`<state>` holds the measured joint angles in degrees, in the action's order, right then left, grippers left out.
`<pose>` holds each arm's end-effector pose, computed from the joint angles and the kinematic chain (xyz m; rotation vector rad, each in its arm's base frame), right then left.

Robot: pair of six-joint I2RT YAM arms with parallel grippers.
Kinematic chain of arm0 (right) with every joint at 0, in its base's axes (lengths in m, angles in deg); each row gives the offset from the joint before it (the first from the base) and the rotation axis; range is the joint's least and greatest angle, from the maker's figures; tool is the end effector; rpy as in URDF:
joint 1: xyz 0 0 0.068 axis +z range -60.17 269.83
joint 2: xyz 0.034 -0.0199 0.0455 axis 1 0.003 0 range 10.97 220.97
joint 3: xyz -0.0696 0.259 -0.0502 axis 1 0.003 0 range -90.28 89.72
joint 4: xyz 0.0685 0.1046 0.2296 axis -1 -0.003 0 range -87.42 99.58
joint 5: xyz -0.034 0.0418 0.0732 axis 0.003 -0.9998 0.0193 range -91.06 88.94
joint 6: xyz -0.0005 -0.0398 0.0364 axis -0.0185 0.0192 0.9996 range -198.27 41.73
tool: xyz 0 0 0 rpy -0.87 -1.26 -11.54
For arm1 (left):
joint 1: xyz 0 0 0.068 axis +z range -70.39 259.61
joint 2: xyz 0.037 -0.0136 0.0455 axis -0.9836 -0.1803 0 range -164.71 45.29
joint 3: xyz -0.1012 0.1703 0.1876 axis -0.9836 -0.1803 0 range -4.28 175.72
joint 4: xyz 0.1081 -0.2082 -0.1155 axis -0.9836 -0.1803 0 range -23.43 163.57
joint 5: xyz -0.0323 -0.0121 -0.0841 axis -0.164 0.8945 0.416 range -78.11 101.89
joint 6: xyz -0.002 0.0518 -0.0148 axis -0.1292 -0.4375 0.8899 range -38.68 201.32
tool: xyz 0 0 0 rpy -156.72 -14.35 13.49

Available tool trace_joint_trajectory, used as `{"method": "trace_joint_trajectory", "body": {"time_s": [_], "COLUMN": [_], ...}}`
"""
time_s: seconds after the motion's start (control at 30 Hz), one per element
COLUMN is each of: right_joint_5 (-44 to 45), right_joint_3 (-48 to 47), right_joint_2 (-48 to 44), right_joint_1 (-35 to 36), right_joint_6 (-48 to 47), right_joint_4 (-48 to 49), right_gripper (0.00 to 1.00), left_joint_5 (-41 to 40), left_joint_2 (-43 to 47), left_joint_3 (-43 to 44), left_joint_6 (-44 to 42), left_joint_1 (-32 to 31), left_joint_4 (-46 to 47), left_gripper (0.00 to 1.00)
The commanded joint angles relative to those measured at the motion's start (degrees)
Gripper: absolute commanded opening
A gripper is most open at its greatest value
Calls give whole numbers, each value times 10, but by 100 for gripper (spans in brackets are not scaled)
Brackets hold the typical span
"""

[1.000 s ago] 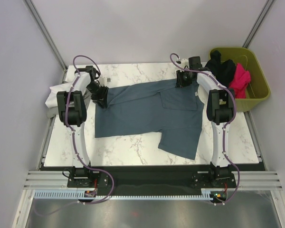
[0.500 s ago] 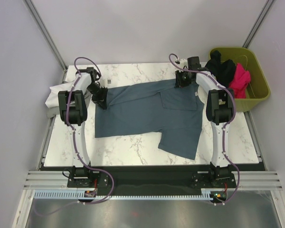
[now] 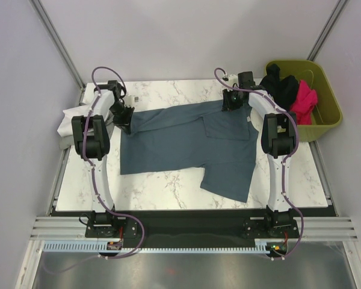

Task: Fold and stack the t-shirts
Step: Fold the tshirt

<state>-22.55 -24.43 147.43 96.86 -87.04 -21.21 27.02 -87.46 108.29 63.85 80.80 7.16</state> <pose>0.5196 0.0773 0.1722 -0.4920 2.4126 0.4540 0.4565 0.0002 0.1711 0.4392 2.9845 -0.3808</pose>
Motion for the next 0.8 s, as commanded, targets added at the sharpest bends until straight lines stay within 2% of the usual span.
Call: {"method": "trace_joint_trajectory", "body": {"time_s": [0.0,0.23,0.4,0.53,0.63,0.77], "right_joint_5": [1,0,1,4,8,7], "right_joint_3": [-20,-20,-17,-16,-15,-19], "right_joint_2": [-12,-9,-9,-8,-8,-2], "right_joint_1": [2,4,4,4,4,4], "right_joint_6": [-3,-2,-2,-3,-5,-2], "right_joint_4": [9,9,11,10,10,12], "right_gripper": [27,27,27,26,26,26], "left_joint_5": [-59,-137,-142,-101,-52,-14], "left_joint_2": [63,74,72,78,101,114], "left_joint_3": [37,41,50,53,48,55], "left_joint_6": [-43,-109,-141,-153,-141,-110], "left_joint_1": [2,3,-2,-5,-6,-5], "left_joint_4": [19,28,14,-29,-50,-59], "left_gripper": [2,4,6,24,32,36]}}
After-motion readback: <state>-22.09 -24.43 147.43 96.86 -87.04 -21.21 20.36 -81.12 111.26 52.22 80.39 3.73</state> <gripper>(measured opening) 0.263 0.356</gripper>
